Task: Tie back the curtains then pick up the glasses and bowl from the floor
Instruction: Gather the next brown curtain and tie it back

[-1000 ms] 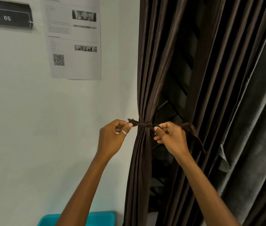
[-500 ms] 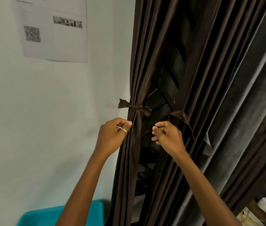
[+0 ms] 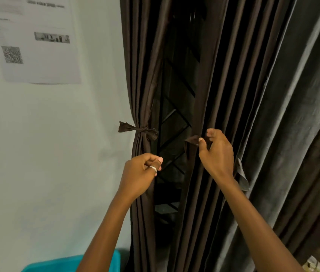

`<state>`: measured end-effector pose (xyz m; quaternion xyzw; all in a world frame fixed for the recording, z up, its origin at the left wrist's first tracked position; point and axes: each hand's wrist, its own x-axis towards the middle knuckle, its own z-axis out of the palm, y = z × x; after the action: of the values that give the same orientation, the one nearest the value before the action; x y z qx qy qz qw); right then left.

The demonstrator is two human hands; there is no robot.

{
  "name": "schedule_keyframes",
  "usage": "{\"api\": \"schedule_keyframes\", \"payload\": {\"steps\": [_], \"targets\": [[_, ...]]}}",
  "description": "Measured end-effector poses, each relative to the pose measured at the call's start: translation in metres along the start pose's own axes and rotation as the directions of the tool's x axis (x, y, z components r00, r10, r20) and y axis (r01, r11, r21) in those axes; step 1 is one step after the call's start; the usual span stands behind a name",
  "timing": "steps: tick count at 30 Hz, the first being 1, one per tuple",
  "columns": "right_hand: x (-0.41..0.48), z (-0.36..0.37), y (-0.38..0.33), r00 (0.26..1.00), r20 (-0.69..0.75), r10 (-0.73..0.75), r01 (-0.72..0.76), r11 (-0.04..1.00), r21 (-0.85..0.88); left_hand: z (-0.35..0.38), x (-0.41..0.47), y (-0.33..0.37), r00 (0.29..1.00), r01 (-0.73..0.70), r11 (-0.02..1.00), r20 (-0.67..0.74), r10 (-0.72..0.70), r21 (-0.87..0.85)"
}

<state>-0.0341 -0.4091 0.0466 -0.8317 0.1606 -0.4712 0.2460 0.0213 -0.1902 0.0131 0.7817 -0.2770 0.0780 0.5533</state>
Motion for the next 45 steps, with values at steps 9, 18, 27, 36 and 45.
{"api": "schedule_keyframes", "payload": {"steps": [9, 18, 27, 36, 45], "targets": [[0.028, 0.027, 0.032, 0.974, 0.212, 0.075, -0.087, 0.995, 0.046, 0.046, -0.023, 0.031, 0.996, 0.053, 0.998, -0.079, -0.05, 0.034], [-0.011, 0.027, 0.032, 0.981, 0.161, -0.112, 0.062, 0.957, 0.285, 0.09, -0.021, 0.057, 0.953, 0.049, 0.995, -0.302, -0.022, 0.085], [-0.037, 0.015, 0.013, 0.978, 0.153, -0.139, 0.079, 0.936, 0.342, 0.108, 0.007, 0.082, 0.895, 0.221, 0.961, -0.426, -0.132, 0.168], [-0.051, 0.022, 0.001, 0.987, 0.109, -0.119, 0.078, 0.943, 0.323, 0.084, 0.027, 0.081, 0.914, 0.31, 0.917, -0.344, -0.215, 0.252], [-0.048, 0.012, -0.006, 0.917, 0.278, -0.287, 0.144, 0.887, 0.439, 0.055, 0.034, 0.072, 0.925, 0.283, 0.875, -0.351, -0.142, 0.392]]}}
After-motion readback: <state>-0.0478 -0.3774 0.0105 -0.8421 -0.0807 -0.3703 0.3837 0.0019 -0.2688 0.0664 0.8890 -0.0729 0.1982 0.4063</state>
